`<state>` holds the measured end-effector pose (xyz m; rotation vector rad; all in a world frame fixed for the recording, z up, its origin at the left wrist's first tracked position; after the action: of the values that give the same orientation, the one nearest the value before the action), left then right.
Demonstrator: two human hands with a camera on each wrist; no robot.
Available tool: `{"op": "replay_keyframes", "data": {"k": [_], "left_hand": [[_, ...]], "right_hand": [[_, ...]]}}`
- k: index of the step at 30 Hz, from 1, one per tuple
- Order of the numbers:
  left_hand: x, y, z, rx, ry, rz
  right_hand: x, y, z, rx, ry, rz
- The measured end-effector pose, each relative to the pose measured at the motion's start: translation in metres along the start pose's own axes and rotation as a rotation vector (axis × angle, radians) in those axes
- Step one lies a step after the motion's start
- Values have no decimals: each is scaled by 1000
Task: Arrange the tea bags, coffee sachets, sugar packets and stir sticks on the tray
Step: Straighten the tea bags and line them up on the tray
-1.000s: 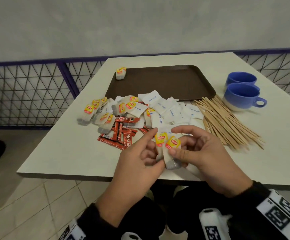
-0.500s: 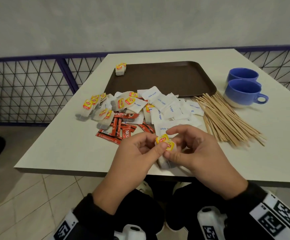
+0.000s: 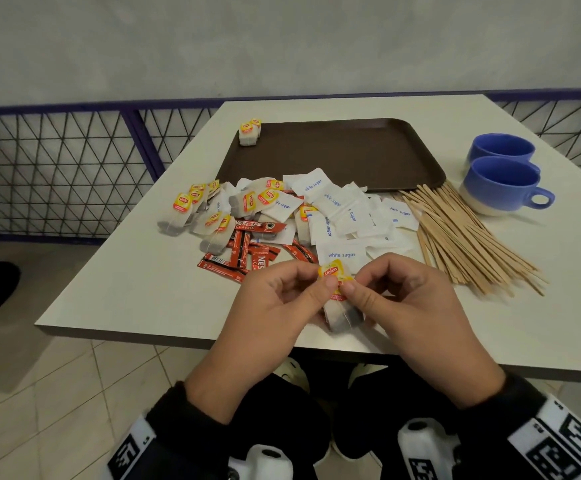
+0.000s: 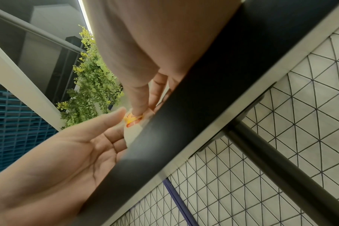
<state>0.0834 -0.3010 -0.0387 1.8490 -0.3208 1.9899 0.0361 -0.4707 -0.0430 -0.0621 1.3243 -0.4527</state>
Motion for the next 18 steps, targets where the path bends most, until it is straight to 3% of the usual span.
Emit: {"op": "replay_keyframes", "data": {"k": [18], "left_hand": [[-1, 0, 1, 26, 8, 0]], "right_hand": [[-2, 0, 0, -11, -7, 40]]}}
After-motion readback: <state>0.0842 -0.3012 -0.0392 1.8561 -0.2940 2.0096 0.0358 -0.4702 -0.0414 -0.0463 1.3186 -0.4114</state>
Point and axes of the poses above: each hand's wrist, its own z-axis towards the middle knuckle, its own y-axis out of the palm, x = y × z, the point moved 5 cm from there along z, towards the middle knuckle, and after that the axes turned 9 degrees about -z, right-handed, at the moved point
